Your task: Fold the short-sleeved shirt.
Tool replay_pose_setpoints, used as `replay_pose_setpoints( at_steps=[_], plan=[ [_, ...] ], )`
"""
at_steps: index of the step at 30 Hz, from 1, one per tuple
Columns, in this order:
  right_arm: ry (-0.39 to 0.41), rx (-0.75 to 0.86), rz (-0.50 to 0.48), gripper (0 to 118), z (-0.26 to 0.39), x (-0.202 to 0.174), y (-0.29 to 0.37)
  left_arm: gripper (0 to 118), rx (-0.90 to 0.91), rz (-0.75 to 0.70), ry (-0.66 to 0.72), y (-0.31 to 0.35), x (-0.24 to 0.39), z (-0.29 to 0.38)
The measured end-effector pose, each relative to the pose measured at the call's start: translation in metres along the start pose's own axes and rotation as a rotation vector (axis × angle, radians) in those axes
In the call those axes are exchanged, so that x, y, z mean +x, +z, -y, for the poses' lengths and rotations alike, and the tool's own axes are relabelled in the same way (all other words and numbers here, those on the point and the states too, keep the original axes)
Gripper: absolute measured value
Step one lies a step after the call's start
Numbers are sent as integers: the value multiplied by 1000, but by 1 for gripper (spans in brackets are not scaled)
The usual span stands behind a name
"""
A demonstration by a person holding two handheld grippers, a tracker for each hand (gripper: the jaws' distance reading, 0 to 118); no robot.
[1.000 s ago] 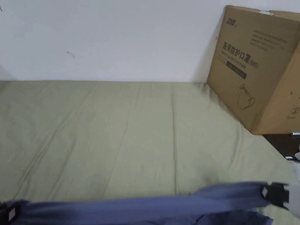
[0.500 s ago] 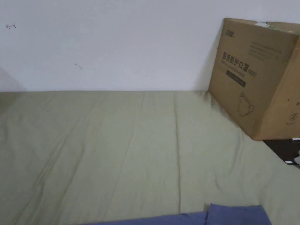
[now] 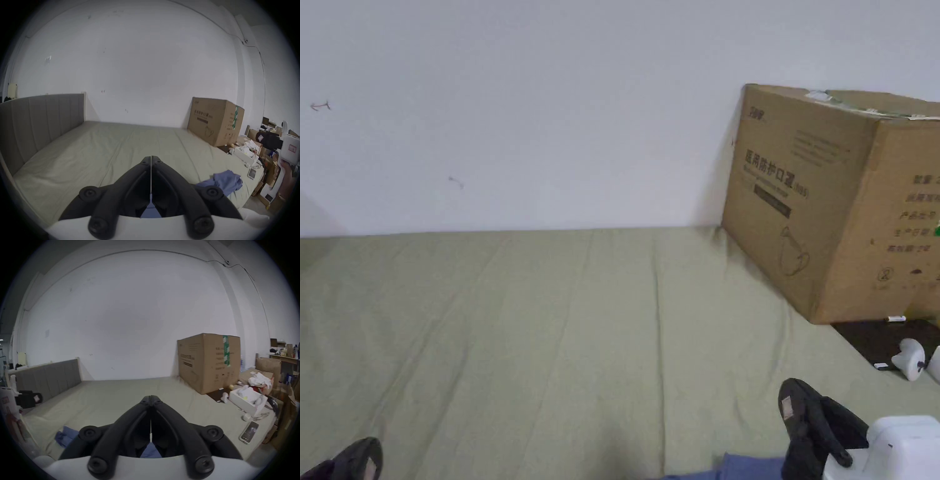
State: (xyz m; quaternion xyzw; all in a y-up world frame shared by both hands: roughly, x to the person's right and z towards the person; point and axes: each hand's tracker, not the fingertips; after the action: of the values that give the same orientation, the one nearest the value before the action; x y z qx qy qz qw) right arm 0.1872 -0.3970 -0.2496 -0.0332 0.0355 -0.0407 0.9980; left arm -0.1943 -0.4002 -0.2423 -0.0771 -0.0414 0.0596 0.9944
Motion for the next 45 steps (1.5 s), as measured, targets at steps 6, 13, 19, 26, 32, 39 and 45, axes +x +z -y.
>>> replay_pose_setpoints(
  at_steps=[6,13,19,26,32,39,45],
  plan=[
    [49,0,12,0,-10,-1,6,0,-24,24,-12,2,-2,-12],
    [70,-50,10,0,-9,9,1,0,-508,247,403,-53,-124,-9],
    [-10,-204,10,0,7,6,-20,11,-776,319,726,-95,-220,89],
    [-19,-289,18,0,25,-9,-48,118,-723,434,911,-116,-245,178],
    [-19,-372,13,0,39,-25,-71,112,-689,707,1184,-149,-239,205],
    [-81,-419,11,1,46,-33,-81,4,-866,481,892,-172,-233,217],
    [-76,-406,-7,1,37,-26,-74,4,-810,367,569,-127,-210,132]
  ],
)
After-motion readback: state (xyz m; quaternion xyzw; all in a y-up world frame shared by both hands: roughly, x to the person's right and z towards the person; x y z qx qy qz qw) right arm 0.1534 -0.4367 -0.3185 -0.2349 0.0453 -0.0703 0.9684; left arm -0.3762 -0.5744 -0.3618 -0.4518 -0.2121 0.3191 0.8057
